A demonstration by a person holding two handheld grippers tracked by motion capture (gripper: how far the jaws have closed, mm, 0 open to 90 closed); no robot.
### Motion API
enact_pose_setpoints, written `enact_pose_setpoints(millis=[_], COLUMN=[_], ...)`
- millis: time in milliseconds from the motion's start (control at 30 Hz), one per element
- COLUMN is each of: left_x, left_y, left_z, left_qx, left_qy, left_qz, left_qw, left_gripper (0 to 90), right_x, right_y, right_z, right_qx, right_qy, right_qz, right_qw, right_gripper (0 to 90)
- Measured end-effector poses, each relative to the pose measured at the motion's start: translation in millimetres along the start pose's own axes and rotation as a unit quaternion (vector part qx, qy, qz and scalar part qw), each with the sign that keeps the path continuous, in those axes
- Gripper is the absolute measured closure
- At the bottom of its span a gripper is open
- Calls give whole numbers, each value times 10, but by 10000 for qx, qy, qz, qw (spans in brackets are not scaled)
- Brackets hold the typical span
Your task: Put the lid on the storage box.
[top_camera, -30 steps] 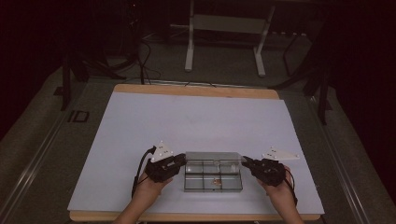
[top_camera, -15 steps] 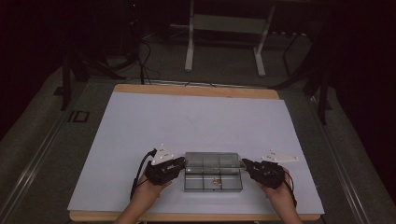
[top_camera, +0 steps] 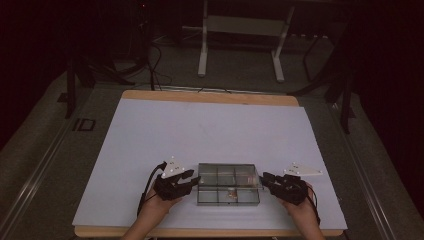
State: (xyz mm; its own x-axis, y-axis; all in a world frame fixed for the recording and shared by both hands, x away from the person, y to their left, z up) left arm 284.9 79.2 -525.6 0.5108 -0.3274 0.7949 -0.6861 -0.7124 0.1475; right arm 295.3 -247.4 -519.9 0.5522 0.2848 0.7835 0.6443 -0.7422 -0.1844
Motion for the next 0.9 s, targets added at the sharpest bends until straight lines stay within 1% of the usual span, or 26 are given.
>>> enact_pose_setpoints(millis=[133,367,433,533,600,633,667,733,833,900], left_x=[-24,-78,-104,-148,-163,-172,-170,-156,-126,-109], left_y=[-26,-25,-30,-50,-65,-89,-99,-109,-103,-104], left_z=[3,56,72,95,99,100,97,81,54,45], left_qx=[7,21,119,134,164,104,145,98,43,50], left_qy=[-3,-99,-206,-275,-293,-228,-217,-106,44,100], left_qz=[-38,-38,52,-7,-5,-92,-80,-114,-115,-116], left_qw=[10000,9999,9997,9995,9994,9996,9996,9998,9999,9999], left_gripper=[628,628,628,628,627,617,618,616,547,457], right_x=[-15,-58,-64,-55,-53,-57,-59,-59,-49,-33], right_y=[5,12,22,24,23,23,26,29,36,39], right_z=[10,31,29,23,26,36,38,41,41,45], right_qx=[-8,16,36,7,-10,-20,-22,-37,-52,-143], right_qy=[-42,-100,-73,-36,-27,-47,-47,-54,-43,0], right_qz=[-22,28,58,18,-10,-12,-16,-36,-118,-195], right_qw=[10000,9999,10000,10000,10000,10000,10000,10000,9999,9997], right_gripper=[684,677,672,672,672,668,668,654,580,513])
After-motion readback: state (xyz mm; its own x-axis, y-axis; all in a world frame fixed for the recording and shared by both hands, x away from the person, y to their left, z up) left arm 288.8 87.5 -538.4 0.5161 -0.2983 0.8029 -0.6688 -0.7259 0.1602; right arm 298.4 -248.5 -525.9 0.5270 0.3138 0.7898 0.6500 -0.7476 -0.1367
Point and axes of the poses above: each handheld gripper's, and its own axes: z roughly forward along the jaws, x roughly out of its top, y roughly to its right, the point moved 4 cm from there along z, roughly forward along the jaws, and after that the axes turned 2 degrees about -y, right-handed, at the moved point
